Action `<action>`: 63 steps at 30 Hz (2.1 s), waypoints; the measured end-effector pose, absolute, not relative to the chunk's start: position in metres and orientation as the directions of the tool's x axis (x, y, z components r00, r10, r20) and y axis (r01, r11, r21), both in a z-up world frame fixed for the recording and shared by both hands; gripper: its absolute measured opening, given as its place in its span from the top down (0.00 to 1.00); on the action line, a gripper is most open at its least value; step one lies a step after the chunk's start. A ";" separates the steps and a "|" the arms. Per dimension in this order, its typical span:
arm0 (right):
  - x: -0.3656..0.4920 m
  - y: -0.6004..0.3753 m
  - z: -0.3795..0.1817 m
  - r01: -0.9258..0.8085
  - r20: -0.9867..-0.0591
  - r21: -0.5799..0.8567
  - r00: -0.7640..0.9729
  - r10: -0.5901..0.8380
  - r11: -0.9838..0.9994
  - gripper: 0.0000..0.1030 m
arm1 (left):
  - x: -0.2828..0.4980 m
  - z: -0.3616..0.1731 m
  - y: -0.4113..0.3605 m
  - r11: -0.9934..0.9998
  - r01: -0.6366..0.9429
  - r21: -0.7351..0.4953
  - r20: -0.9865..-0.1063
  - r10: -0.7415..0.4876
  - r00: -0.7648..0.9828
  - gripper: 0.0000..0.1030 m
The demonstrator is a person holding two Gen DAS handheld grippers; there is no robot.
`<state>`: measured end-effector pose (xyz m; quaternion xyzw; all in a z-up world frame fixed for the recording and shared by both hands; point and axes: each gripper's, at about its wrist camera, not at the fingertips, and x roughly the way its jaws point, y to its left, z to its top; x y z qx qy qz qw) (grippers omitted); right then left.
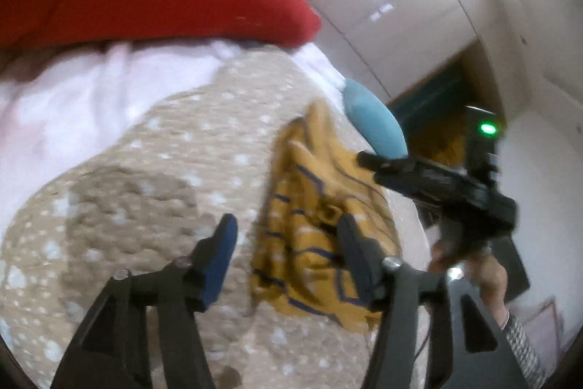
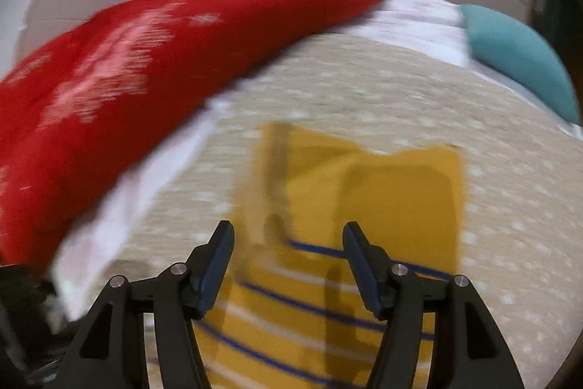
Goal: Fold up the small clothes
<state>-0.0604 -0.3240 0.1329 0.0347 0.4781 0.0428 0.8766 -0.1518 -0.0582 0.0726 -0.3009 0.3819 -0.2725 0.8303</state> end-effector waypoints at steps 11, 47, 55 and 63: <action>-0.061 -0.387 0.086 0.103 -0.884 -0.159 0.427 -0.188 0.982 0.15 | -0.129 0.055 -0.114 0.865 0.143 -0.480 -0.714 -0.481 0.509 0.46; -0.077 -0.366 0.138 0.048 -0.826 -0.075 0.556 -0.089 0.996 0.48 | -0.093 0.043 -0.125 0.770 0.089 -0.632 -0.685 -0.609 0.400 0.50; -0.112 -0.426 0.117 0.130 -0.821 0.268 0.549 0.156 0.955 0.23 | -0.102 0.048 -0.104 0.717 0.104 -0.690 -0.613 -0.655 0.442 0.44; -0.090 -0.441 0.052 0.150 -0.728 0.587 0.528 0.437 0.796 0.18 | -0.092 0.047 -0.134 0.656 0.213 -0.724 -0.567 -0.742 0.358 0.22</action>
